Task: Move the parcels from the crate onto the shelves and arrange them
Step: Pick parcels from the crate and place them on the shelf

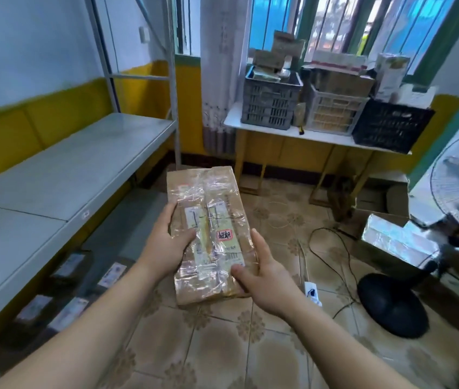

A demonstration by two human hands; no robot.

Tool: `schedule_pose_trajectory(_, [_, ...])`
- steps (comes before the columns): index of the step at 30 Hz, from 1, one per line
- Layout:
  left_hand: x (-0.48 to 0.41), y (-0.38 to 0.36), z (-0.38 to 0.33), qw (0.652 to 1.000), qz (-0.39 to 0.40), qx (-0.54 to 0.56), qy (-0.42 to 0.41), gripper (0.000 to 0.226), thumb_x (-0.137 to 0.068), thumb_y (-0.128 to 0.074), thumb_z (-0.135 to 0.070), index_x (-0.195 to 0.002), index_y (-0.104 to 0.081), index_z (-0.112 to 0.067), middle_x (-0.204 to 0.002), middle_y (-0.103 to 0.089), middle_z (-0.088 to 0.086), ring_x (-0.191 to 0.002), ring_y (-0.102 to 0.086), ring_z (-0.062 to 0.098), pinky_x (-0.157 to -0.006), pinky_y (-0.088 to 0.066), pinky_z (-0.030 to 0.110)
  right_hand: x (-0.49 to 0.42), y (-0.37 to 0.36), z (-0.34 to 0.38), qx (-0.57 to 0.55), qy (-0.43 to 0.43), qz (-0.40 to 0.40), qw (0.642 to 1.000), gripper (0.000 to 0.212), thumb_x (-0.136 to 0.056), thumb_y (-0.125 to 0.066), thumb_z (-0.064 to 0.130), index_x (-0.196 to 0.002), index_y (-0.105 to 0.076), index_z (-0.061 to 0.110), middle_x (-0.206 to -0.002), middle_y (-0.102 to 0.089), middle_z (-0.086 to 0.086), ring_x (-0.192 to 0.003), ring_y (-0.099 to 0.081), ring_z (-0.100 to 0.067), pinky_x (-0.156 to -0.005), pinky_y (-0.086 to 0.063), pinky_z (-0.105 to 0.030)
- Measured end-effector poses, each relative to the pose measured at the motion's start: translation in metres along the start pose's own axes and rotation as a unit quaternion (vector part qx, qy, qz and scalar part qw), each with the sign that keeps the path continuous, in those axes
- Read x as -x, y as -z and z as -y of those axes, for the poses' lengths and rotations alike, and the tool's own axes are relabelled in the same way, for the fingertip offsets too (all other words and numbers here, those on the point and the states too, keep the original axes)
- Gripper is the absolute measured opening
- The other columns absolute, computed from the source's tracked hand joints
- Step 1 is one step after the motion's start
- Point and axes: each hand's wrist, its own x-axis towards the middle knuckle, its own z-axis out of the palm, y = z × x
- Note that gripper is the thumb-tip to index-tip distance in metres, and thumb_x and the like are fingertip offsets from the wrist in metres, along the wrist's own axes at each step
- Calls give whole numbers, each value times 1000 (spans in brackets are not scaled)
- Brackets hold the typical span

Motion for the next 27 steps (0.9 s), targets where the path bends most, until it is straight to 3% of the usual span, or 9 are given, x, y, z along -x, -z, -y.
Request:
schedule_pose_trajectory(4, [-53,-17,16,999,6,12,46,67,-93,-62,-15,-145,-28,-41,-116,-52,-10,-89,-58,2,-62,-48,20,-60,10,-8,-3,-12,31,999,84,-94,-59,50,-154,0,49,-107,-61,15,-108,-60,-15,-96,-48,-34])
schedule_pose_trajectory(7, [-95,-31,21,997,-6,13,72,70,-94,-60,-14,-148,-24,-39,-105,-53,-18,-87,-60,1,-60,-49,19,-114,22,-15,6,2,53,999,84,-93,-58,52,-153,0,50,-128,-61,9,-112,-60,-16,-99,-50,-39])
schedule_pose_trajectory(9, [-124,-42,22,996,-22,19,87,70,-94,-60,-14,-148,-24,-39,-108,-54,-15,-88,-61,2,-62,-52,22,-152,35,-18,12,14,73,997,83,-94,-57,51,-154,0,49,-130,-59,11,-110,-59,-14,-96,-50,-36])
schedule_pose_trajectory(12, [-163,-56,22,992,-56,38,107,68,-94,-60,-13,-147,-26,-39,-112,-57,-13,-90,-63,5,-68,-56,28,-207,57,-17,19,32,111,993,79,-96,-56,49,-155,-3,47,-135,-56,11,-100,-55,-9,-80,-47,-25])
schedule_pose_trajectory(14, [-185,-62,23,987,-77,53,130,69,-94,-60,-13,-148,-25,-40,-124,-57,-6,-97,-64,12,-79,-58,38,-240,69,-12,29,36,139,989,77,-97,-55,49,-155,-4,46,-140,-54,9,-92,-54,-6,-70,-46,-19])
schedule_pose_trajectory(17, [-210,-63,33,979,-105,67,164,71,-94,-60,-17,-149,-21,-42,-134,-54,-3,-104,-66,19,-86,-57,47,-285,73,-3,71,52,179,980,76,-97,-52,53,-156,-4,45,-141,-53,4,-98,-55,-12,-81,-50,-27])
schedule_pose_trajectory(21, [-239,-54,50,967,-144,57,204,72,-95,-60,-19,-150,-19,-40,-135,-53,-4,-101,-66,17,-86,-56,47,-336,60,11,109,71,228,965,77,-97,-50,55,-154,1,48,-144,-52,-2,-111,-58,-20,-94,-52,-37])
schedule_pose_trajectory(25, [-279,-36,80,954,-182,51,231,71,-94,-60,-22,-150,-20,-40,-135,-54,-4,-104,-64,19,-90,-54,47,-394,33,29,134,83,274,949,75,-98,-50,54,-154,1,50,-141,-54,-2,-101,-59,-16,-81,-53,-28])
schedule_pose_trajectory(27, [-296,-29,92,952,-186,50,238,69,-95,-59,-22,-151,-20,-37,-136,-52,-4,-106,-61,17,-91,-53,42,-417,22,37,151,82,286,943,76,-98,-49,55,-154,1,48,-142,-53,-2,-108,-60,-18,-89,-52,-31])
